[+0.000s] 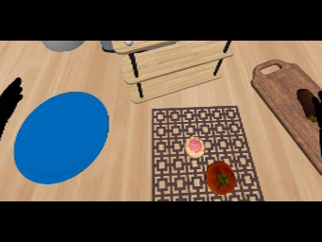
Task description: Pick the cupcake from the placemat and place it in the tiered shelf
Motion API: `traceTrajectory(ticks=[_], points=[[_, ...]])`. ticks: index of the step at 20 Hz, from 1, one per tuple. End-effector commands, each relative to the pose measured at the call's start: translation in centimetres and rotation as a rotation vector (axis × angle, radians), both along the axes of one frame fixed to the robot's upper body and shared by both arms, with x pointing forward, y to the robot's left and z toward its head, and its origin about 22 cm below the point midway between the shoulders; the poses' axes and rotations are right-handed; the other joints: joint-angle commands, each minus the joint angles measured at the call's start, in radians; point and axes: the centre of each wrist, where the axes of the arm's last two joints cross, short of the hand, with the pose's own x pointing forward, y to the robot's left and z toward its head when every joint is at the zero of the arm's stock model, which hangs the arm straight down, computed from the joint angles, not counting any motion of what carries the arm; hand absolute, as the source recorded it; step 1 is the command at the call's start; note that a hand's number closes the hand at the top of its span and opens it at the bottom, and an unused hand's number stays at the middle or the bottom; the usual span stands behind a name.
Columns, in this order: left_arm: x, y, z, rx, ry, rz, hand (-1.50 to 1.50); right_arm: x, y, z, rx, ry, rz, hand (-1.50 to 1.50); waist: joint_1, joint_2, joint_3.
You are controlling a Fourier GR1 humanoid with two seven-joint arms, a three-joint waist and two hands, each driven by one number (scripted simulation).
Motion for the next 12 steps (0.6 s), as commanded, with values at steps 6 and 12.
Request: traceTrajectory(ticks=[6,12], points=[[-2.7,-5.3,-7.5,-0.223,0.146,-0.081,0.00,-3.4,-1.0,1.8,-0.400,0.208,-0.196,-1.50,-0.007,-0.004,0.009],[-4.5,-8.3,-10.8,-0.284,0.202,-0.128,0.00,-5.1,3.3,-0.1,-0.168,0.262,-0.240,-1.50,0.010,-0.002,0.018]])
